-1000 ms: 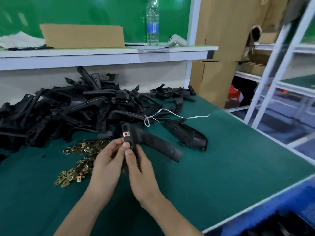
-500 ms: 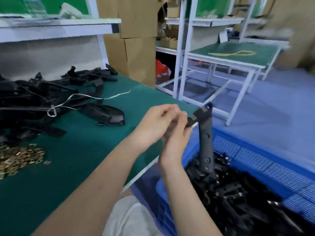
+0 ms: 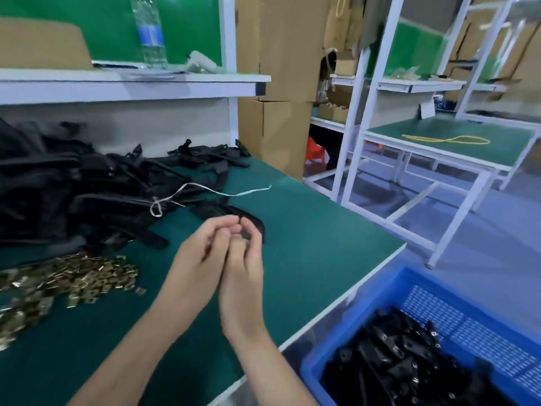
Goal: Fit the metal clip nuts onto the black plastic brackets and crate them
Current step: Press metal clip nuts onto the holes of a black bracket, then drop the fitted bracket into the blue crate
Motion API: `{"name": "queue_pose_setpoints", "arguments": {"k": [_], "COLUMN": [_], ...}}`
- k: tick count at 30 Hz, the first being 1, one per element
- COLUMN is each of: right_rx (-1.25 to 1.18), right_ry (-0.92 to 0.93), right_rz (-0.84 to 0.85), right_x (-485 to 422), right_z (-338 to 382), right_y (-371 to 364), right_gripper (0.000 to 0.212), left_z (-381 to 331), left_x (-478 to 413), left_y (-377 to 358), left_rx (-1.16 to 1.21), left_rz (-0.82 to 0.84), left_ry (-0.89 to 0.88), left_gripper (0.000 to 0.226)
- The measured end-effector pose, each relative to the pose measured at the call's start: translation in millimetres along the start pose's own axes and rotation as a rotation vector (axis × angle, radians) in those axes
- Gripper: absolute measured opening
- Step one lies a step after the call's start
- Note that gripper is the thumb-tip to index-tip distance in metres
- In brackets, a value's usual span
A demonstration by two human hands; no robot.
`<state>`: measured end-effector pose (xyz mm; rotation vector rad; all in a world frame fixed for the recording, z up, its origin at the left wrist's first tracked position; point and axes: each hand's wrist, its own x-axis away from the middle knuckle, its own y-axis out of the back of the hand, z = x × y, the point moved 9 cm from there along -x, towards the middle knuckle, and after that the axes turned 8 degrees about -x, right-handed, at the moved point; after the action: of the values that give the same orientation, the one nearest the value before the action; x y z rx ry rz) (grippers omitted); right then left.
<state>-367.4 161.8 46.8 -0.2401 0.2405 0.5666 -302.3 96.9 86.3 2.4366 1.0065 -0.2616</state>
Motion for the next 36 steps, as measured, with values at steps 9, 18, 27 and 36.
{"name": "queue_pose_setpoints", "arguments": {"k": [9, 18, 27, 36], "right_rx": [0.838, 1.039, 0.933, 0.827], "right_ry": [0.358, 0.334, 0.364, 0.437], "right_rz": [0.625, 0.739, 0.756, 0.813], "right_x": [38, 34, 26, 30], "right_z": [-49, -100, -97, -85], "right_y": [-215, -255, -256, -257], "right_gripper": [0.056, 0.062, 0.047, 0.031], "left_z": [124, 188, 194, 186], "left_x": [113, 111, 76, 76], "left_y": [224, 249, 241, 236], "left_rx": [-1.173, -1.189, -0.993, -0.805], "left_rz": [-0.327, -0.183, -0.133, -0.175], "left_ry": [0.384, 0.597, 0.415, 0.31], "left_gripper": [0.063, 0.095, 0.073, 0.045]}}
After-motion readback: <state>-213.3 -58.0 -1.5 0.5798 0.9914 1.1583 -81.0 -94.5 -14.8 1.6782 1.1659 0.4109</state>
